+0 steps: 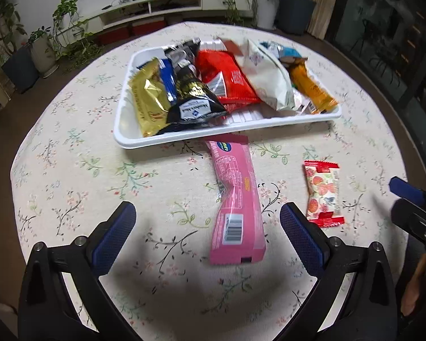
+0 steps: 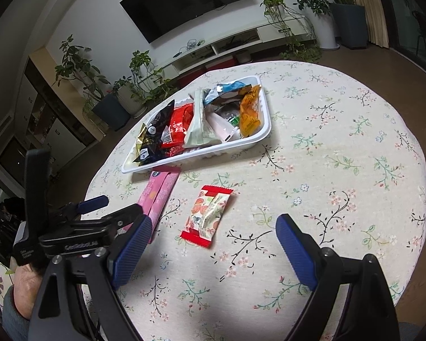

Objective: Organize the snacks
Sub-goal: 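Grasp the pink bar with the left gripper while the right gripper grasps the strawberry packet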

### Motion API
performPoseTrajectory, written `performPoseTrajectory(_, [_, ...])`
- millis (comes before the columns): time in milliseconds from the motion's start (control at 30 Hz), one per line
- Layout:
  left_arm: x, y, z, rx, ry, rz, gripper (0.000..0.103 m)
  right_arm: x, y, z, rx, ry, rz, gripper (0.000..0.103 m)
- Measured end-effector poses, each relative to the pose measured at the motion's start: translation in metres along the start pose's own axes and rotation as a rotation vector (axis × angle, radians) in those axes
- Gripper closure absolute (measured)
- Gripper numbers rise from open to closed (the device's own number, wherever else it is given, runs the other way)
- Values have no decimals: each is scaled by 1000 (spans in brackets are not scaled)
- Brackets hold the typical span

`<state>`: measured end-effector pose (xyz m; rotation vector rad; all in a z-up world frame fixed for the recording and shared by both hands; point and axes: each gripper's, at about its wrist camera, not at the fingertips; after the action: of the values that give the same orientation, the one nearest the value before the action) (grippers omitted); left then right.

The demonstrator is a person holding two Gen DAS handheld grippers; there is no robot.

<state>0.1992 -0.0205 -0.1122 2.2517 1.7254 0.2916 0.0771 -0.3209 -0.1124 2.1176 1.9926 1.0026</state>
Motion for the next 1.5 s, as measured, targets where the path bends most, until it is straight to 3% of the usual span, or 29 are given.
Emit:
performPoseTrajectory(200, [-6, 14, 20, 38, 23, 26, 5, -2, 0, 0, 3, 3, 5, 12])
performPoseTrajectory(300, [-8, 16, 32, 76, -9, 40, 33, -5, -1, 1, 4, 4, 8, 12])
performPoseTrajectory(467, [-13, 21, 36, 64, -12, 70, 41, -9, -3, 4, 13, -1, 17, 12])
performPoseTrajectory(533, [-16, 25, 35, 63, -26, 101, 61, -8, -3, 5, 18, -3, 16, 12])
performPoseTrajectory(600, [-20, 28, 34, 65, -34, 126, 74, -7, -3, 4, 17, -9, 9, 12])
performPoseTrajectory(833, [-11, 14, 25, 33, -89, 112, 82, 6, 0, 12, 56, -53, -25, 13])
performPoseTrajectory(1100, [27, -23, -2, -43, -151, 13, 82, 30, 14, 47, 165, -107, -75, 27])
performPoseTrajectory(1200, [26, -38, -10, -55, -159, 3, 82, 39, 19, 71, 239, -158, -88, 34])
performPoseTrajectory(1367, [30, -59, -22, -83, -178, -21, 82, 59, 22, 90, 244, -276, -182, 39])
performPoseTrajectory(1500, [29, -65, -26, -94, -188, -28, 82, 68, 22, 99, 250, -359, -245, 49])
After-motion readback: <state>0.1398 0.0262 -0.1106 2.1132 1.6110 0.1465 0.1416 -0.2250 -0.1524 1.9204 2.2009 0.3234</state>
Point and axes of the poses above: each gripper's, at about its wrist camera, not at the fingertips, and z roughly the way its jaws point, x to its left, y to its top, and after that the axes turned 8 degrees about x, right-handed
